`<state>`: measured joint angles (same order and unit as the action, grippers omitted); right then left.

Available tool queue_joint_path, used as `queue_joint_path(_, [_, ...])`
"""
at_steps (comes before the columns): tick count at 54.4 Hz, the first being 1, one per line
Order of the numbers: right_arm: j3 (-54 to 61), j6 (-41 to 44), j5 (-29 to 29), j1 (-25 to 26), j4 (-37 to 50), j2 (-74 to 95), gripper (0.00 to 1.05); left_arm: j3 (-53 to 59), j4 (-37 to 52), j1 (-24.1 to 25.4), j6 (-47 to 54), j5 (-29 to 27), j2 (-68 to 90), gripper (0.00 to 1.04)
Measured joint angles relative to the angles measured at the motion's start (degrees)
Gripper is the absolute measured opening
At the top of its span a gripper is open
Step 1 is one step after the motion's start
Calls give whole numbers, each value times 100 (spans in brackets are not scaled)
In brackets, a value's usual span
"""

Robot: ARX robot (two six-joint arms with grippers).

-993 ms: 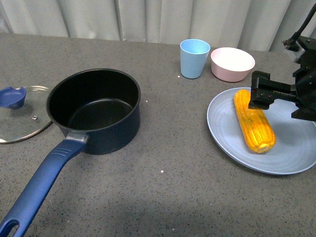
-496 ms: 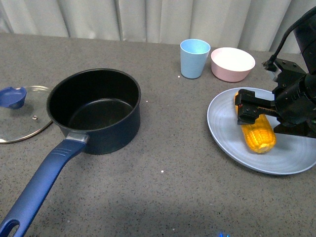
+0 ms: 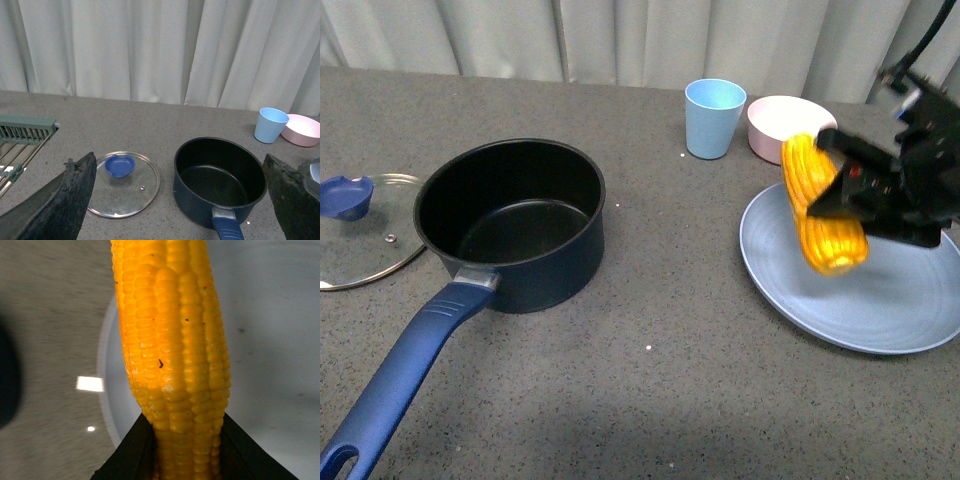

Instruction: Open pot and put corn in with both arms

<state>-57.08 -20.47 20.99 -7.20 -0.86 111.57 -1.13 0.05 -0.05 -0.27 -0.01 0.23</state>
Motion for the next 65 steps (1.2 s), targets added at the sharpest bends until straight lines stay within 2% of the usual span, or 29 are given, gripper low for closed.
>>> queue_joint_path(6, [177, -649, 1272, -26, 597, -769, 20, 0, 0, 0, -2, 2, 0, 98])
queue_joint_path(10, [85, -968, 1617, -142, 772, -918, 18, 0, 0, 0, 0, 0, 0, 98])
queue_joint_path(21, [-654, -1093, 1650, -861, 455, -188, 15, 0, 0, 0, -2, 0, 0, 98])
queue_joint_path(36, [-2238, -1239, 1703, -1862, 20, 1008, 14, 0, -2, 0, 0, 2, 0, 98])
queue_joint_path(45, [-2970, -1342, 1698, -2260, -273, 1552, 13, 0, -2, 0, 0, 0, 0, 98])
queue_joint_path(52, [-3292, -1338, 1519, -2350, -531, 1792, 13, 0, -2, 0, 0, 0, 0, 98])
queue_joint_path(54, [-3338, -1333, 1447, -2347, -590, 1812, 21, 0, -2, 0, 0, 0, 0, 98])
queue_joint_path(59, [-3405, -1318, 1325, -2323, -732, 1836, 47, 0, -2, 0, 0, 0, 0, 98])
queue_joint_path(65, [-3414, -1257, 1252, -2319, -745, 1836, 72, 0, -2, 0, 0, 0, 0, 98])
